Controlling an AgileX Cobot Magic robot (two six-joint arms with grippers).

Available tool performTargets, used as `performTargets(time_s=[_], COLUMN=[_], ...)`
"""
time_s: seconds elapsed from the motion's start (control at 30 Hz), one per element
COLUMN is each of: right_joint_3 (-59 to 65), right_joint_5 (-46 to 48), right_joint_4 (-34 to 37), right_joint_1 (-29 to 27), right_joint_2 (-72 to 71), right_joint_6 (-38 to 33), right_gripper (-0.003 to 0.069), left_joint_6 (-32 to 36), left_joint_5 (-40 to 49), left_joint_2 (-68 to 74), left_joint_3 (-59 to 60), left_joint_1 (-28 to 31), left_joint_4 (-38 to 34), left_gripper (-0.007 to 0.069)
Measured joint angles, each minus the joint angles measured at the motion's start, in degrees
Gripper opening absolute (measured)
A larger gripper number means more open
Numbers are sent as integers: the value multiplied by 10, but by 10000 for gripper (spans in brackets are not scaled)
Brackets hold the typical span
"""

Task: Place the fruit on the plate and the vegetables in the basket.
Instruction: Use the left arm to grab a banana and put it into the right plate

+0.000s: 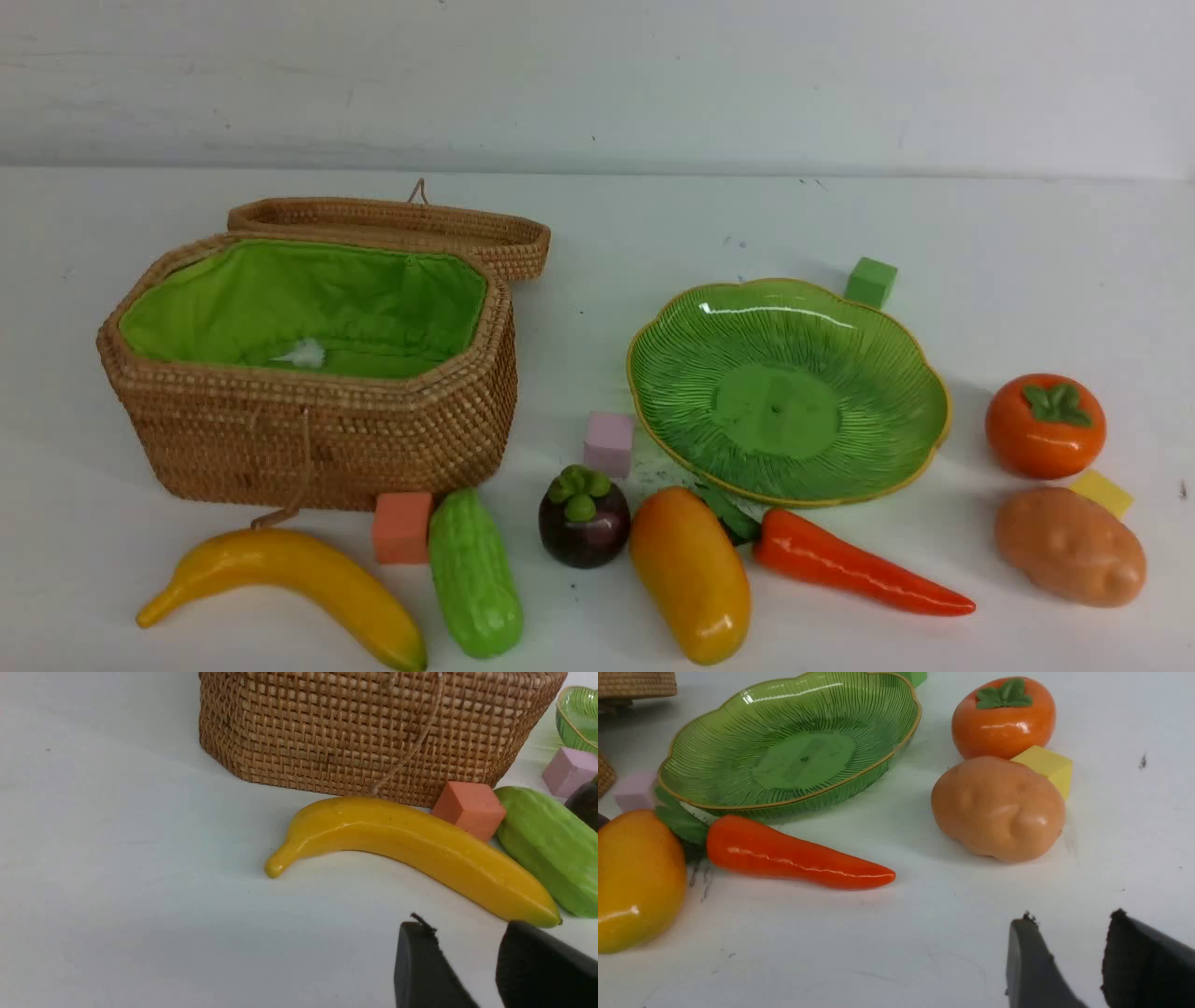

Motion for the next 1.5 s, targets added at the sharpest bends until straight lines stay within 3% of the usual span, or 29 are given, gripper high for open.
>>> performTargets(time_s=[0.87,1.0,1.07,1.3,1.43,1.5], right_joint_3=[0,0,0,0,0,0], right_joint_5=[0,0,0,0,0,0], right_joint_4=[0,0,0,0,0,0], right_joint_1=[0,0,0,0,0,0], right_joint_2=[0,0,0,0,0,0], right_joint_6=[0,0,0,0,0,0], right_gripper=[241,241,241,241,241,241], left_joint_6=[0,-44,-82,-108,-108,-103], left_joint_5=[-10,-68,-105,-215,-239,-222], left_joint_2=[0,0,0,0,0,0], left_joint_3=[0,0,0,0,0,-7], left_joint_1=[0,0,0,0,0,0], left_joint_4=[-2,-90,-172,-333,-368,-370], left_gripper=[239,239,239,239,237,195])
